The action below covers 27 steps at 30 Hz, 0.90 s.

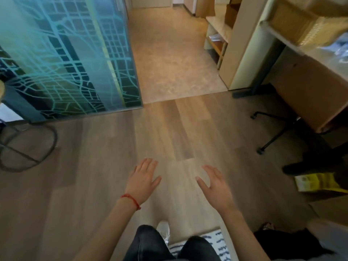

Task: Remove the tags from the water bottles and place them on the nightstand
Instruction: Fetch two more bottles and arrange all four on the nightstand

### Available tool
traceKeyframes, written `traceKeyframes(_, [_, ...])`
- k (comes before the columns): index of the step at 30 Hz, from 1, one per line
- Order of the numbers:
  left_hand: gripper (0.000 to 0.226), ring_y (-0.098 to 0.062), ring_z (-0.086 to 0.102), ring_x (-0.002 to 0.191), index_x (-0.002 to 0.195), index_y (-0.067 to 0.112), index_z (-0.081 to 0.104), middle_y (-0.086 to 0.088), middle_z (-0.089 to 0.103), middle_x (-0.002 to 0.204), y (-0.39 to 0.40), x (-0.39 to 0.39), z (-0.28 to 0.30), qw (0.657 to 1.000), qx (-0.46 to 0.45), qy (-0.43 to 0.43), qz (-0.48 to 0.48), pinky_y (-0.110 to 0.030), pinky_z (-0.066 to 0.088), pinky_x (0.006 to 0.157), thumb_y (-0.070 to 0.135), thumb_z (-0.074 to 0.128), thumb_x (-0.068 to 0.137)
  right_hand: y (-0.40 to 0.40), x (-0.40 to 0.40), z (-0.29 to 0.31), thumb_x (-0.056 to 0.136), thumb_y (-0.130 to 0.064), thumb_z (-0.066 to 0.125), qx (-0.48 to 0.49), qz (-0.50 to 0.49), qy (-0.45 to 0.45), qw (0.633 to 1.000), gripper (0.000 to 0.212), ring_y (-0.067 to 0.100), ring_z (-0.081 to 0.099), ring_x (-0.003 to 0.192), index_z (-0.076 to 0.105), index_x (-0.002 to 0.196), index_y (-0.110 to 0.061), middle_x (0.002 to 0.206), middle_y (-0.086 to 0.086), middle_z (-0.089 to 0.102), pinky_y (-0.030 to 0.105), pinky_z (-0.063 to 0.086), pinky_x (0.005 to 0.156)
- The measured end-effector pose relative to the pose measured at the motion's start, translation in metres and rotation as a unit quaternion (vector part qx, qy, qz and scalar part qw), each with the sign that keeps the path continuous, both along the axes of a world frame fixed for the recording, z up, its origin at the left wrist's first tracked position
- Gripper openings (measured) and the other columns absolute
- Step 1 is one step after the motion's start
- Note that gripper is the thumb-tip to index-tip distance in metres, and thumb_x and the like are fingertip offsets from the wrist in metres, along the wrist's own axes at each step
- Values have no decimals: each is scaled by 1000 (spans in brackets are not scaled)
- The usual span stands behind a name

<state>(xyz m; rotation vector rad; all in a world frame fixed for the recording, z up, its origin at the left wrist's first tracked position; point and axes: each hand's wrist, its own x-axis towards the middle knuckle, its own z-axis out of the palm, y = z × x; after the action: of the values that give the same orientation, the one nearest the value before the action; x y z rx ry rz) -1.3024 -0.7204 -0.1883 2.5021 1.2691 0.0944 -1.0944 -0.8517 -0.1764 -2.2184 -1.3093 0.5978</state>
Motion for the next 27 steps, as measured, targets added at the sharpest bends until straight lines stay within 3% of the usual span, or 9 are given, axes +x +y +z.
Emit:
traceKeyframes(10, [56,-19,16,141,141,17,25,-5,23,152,124,136,0,994,1,21,-106,-34,16,111,43,38,93,99,97,1,89,-38,55,-2,-105,17,994,46,17,43,127,45,131,-21,139,-2,45,32,37,101])
traceKeyframes(16, [57,-17,16,141,140,17,26,-3,24,152,186,252,-5,992,-3,18,-124,-31,15,111,44,40,92,152,202,-5,89,-36,55,18,-142,19,989,45,19,46,124,47,130,-20,137,0,48,33,38,98])
traceKeyframes(27, [56,-20,15,140,140,17,26,-5,23,152,265,456,19,971,-14,6,-237,-35,17,113,45,37,93,198,385,14,90,-41,52,12,-240,15,970,49,16,36,133,41,135,-24,143,-2,41,32,31,106])
